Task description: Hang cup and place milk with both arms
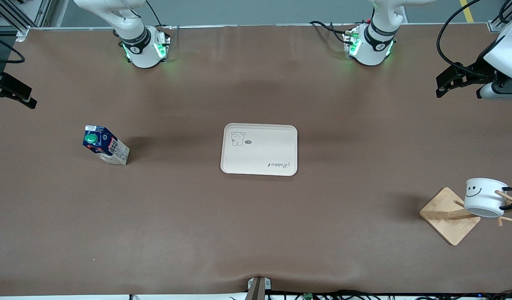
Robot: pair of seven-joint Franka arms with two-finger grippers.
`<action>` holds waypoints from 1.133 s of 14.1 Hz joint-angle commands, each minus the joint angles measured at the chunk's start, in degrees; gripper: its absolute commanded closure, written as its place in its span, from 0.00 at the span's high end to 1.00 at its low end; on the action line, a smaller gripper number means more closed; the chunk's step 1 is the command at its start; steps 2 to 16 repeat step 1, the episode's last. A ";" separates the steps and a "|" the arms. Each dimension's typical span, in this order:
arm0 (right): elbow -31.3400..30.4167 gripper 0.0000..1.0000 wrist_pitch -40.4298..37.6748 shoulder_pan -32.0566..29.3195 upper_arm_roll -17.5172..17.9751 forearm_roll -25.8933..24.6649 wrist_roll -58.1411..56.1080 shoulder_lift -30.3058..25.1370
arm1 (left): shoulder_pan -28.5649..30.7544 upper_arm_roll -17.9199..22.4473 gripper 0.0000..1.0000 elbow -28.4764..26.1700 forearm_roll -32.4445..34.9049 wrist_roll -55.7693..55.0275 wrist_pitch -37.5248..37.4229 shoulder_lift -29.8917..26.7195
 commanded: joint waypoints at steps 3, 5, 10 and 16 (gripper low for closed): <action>-0.04 1.00 -0.29 -1.10 0.37 -0.40 0.44 -0.29 | 0.14 -0.01 1.00 0.80 -0.61 -2.52 -1.32 -0.22; -0.04 1.00 -0.29 -1.10 0.37 -0.40 0.44 -0.29 | 0.14 -0.01 1.00 0.80 -0.61 -2.52 -1.32 -0.22; -0.04 1.00 -0.29 -1.10 0.37 -0.40 0.44 -0.29 | 0.14 -0.01 1.00 0.80 -0.61 -2.52 -1.32 -0.22; -0.04 1.00 -0.29 -1.10 0.37 -0.40 0.44 -0.29 | 0.14 -0.01 1.00 0.80 -0.61 -2.52 -1.32 -0.22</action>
